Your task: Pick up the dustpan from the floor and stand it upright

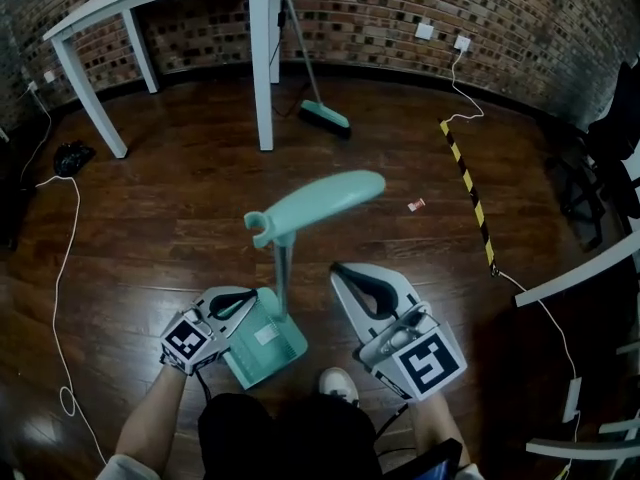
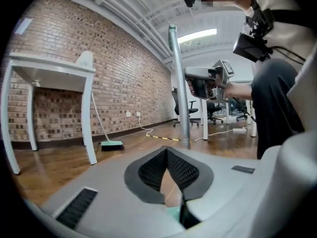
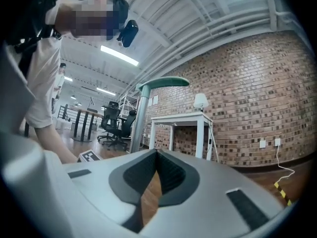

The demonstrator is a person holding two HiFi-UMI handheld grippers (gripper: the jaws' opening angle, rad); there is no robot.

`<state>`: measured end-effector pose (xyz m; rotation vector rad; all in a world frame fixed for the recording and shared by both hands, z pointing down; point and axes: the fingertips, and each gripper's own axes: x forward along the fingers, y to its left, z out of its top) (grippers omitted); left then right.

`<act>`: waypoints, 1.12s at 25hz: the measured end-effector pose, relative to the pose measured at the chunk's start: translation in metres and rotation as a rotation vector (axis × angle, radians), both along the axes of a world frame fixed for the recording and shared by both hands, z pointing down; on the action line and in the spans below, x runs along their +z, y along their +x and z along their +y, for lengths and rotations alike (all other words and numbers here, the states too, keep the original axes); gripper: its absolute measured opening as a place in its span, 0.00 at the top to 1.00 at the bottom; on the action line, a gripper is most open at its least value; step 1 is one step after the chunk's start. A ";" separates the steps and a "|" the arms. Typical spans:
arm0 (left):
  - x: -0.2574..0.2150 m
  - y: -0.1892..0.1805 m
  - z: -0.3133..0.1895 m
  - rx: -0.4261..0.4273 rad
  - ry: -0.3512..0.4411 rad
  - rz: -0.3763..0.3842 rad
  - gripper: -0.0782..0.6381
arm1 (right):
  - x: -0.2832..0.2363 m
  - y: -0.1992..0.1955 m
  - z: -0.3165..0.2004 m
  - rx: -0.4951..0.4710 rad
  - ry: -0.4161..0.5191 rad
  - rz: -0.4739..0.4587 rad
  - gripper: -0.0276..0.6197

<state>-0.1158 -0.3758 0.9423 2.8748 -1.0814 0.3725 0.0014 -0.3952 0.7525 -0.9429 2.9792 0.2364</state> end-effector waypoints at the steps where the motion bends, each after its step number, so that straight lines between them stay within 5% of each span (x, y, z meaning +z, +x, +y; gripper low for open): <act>1: -0.008 -0.006 -0.004 -0.026 -0.001 0.002 0.88 | -0.004 0.006 -0.004 0.023 0.001 0.015 0.95; 6: -0.092 -0.034 0.000 -0.180 -0.060 0.148 0.88 | -0.041 0.024 -0.012 0.087 -0.081 0.119 0.96; 9: -0.174 -0.036 0.018 -0.178 -0.069 0.163 0.88 | -0.090 0.035 -0.006 0.121 -0.153 0.185 0.96; 16: -0.372 -0.043 0.045 -0.178 -0.084 0.212 0.88 | -0.289 0.068 -0.008 0.222 -0.173 -0.005 0.96; 18: -0.431 -0.046 0.054 -0.191 -0.060 0.192 0.88 | -0.347 0.076 0.003 0.252 -0.173 -0.018 0.95; 22: -0.532 -0.054 0.083 -0.174 0.066 0.018 0.88 | -0.455 0.096 0.031 0.355 -0.205 -0.100 0.95; 28: -0.632 -0.066 0.126 -0.226 0.090 0.027 0.88 | -0.538 0.077 0.091 0.368 -0.179 -0.144 0.95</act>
